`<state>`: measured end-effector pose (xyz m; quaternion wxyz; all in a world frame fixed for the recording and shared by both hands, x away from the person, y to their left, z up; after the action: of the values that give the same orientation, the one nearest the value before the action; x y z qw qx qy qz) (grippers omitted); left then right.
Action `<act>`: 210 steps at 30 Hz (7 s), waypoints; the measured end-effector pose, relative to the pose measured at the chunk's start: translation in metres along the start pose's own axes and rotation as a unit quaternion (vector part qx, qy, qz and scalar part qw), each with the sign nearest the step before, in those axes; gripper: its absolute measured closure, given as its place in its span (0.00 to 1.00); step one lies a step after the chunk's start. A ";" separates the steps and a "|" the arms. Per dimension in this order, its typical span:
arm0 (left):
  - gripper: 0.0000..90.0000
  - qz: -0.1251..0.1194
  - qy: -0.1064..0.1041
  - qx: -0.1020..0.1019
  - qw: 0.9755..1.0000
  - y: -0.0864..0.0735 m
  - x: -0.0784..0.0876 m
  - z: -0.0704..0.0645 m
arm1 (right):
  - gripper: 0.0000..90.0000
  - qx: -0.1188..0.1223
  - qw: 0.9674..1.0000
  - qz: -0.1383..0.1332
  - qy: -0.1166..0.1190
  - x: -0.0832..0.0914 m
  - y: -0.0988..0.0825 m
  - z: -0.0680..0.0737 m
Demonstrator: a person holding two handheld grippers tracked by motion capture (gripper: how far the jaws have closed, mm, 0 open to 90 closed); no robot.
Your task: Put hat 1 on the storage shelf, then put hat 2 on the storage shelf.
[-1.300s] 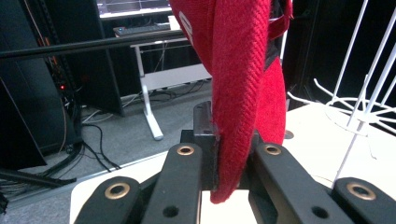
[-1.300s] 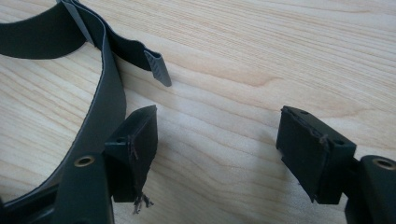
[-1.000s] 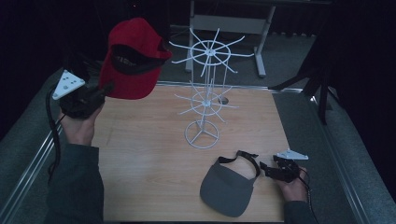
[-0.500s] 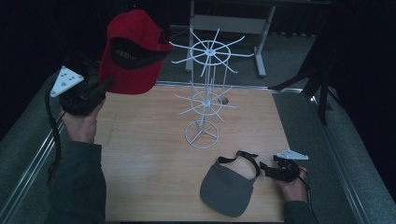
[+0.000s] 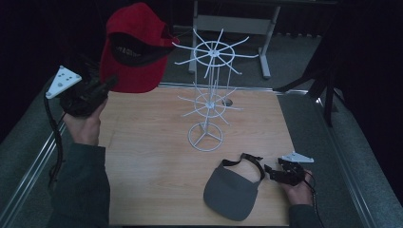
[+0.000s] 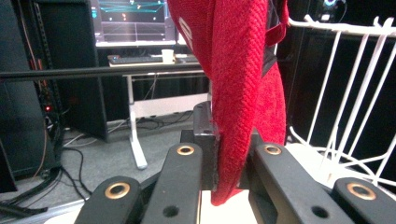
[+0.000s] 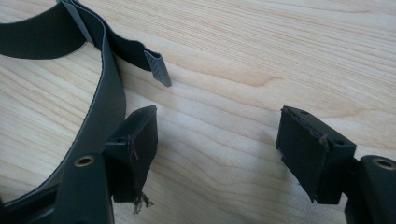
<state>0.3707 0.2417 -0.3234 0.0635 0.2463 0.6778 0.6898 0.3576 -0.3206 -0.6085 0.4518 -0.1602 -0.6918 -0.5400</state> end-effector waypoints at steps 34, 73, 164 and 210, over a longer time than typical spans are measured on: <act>0.95 -0.003 -0.011 -0.023 1.000 -0.049 0.007 -0.005 | 0.33 0.000 1.000 0.000 0.000 0.000 0.000 0.000; 0.66 0.067 -0.024 -0.031 0.997 -0.097 -0.010 -0.005 | 0.33 0.001 1.000 -0.001 -0.001 0.000 0.000 0.000; 0.60 0.235 0.011 0.018 0.972 -0.241 -0.047 0.000 | 0.67 0.041 0.998 -0.012 0.045 0.001 0.056 0.049; 0.60 0.236 0.021 0.036 0.971 -0.245 -0.045 0.006 | 0.98 0.118 0.993 -0.008 -0.032 -0.004 0.092 0.073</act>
<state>0.3519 0.2462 -0.5718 -0.1242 0.3873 0.6264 0.6650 0.3923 -0.2204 -0.5568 0.4409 -0.1178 -0.7659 -0.4530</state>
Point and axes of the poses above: each handheld gripper's, and its own axes: x roughly backward along the jaws, y roughly out of its top, z roughly to its left, the point moved 6 cm from there along -x, roughly forward along the jaws, and after that the axes turned 11 degrees about z, right-handed, at the moved point
